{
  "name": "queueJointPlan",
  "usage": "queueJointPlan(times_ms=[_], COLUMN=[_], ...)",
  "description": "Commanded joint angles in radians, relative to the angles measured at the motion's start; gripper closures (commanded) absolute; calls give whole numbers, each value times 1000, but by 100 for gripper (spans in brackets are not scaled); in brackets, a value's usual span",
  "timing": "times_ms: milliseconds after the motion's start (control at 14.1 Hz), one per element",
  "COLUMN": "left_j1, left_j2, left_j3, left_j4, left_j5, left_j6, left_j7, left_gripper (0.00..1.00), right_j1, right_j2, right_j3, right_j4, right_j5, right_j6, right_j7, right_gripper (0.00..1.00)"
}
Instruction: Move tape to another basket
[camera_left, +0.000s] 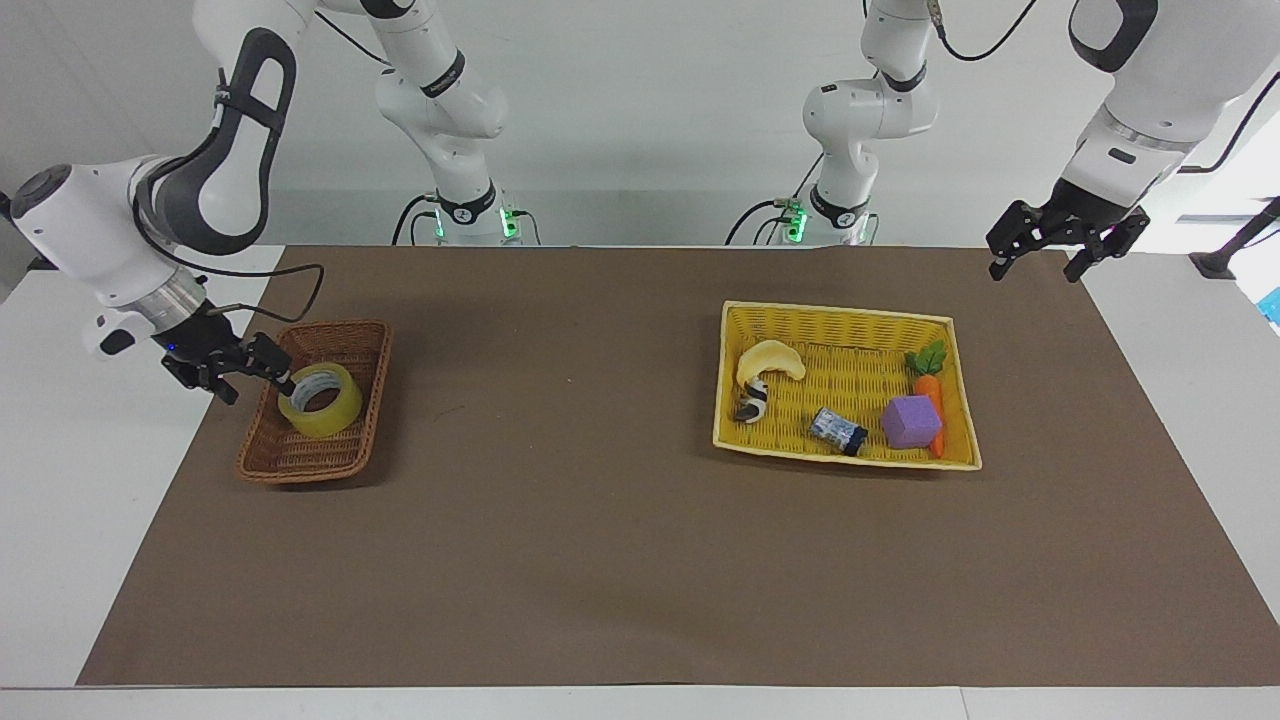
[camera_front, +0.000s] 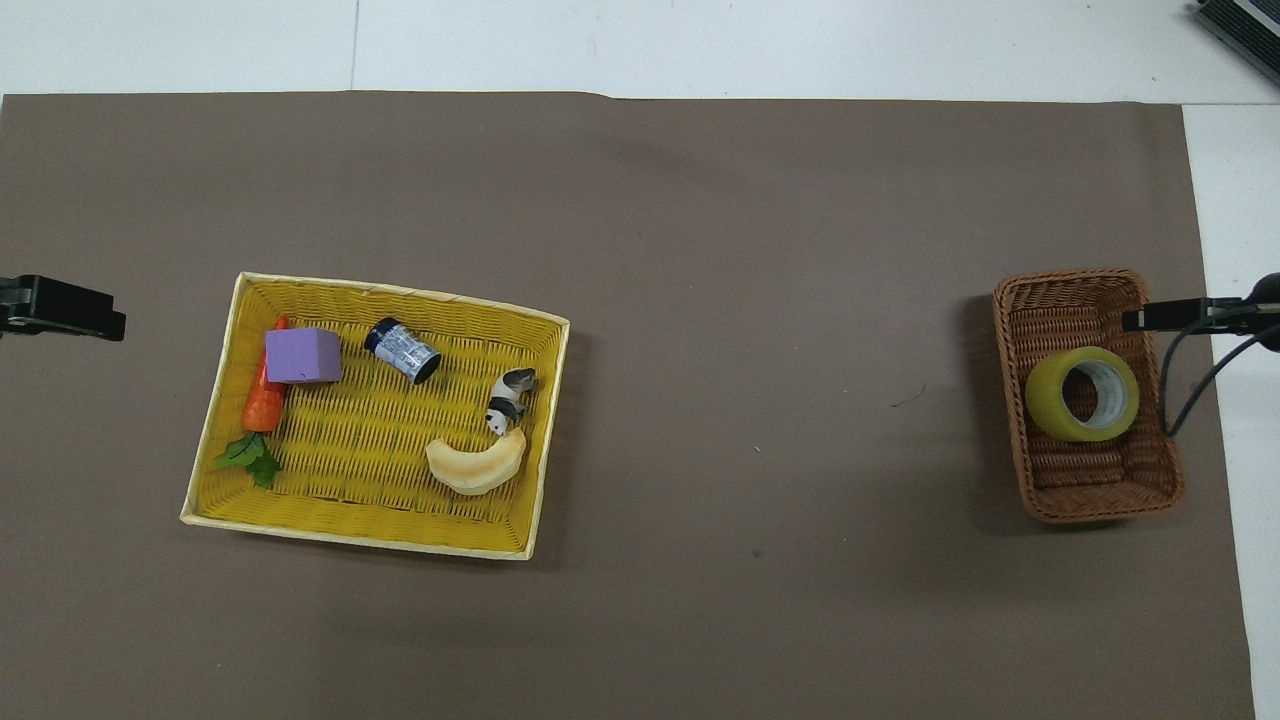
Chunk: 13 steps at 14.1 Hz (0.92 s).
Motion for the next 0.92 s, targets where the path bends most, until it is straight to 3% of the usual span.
queueJointPlan(times_ms=[0, 425, 566, 708, 850], left_j1=[-3, -3, -3, -3, -3], left_j2=[1, 1, 1, 1, 1], left_j3=[3, 3, 3, 3, 3], left_j4=[17, 17, 17, 17, 17], left_j5=[15, 15, 15, 15, 15], left_j6=[-24, -24, -24, -24, -24], left_j7=[5, 5, 5, 5, 5], left_gripper=[0, 0, 0, 0, 0], right_j1=[75, 286, 359, 370, 366], right_j2=[-38, -208, -246, -271, -294], right_j3=[3, 6, 6, 18, 8], right_j4=[21, -1, -24, 13, 72], right_j5=[-141, -264, -268, -252, -240], right_j6=[-17, -264, -278, -296, -400], right_j7=[173, 647, 768, 790, 722], right_gripper=[0, 0, 0, 0, 0])
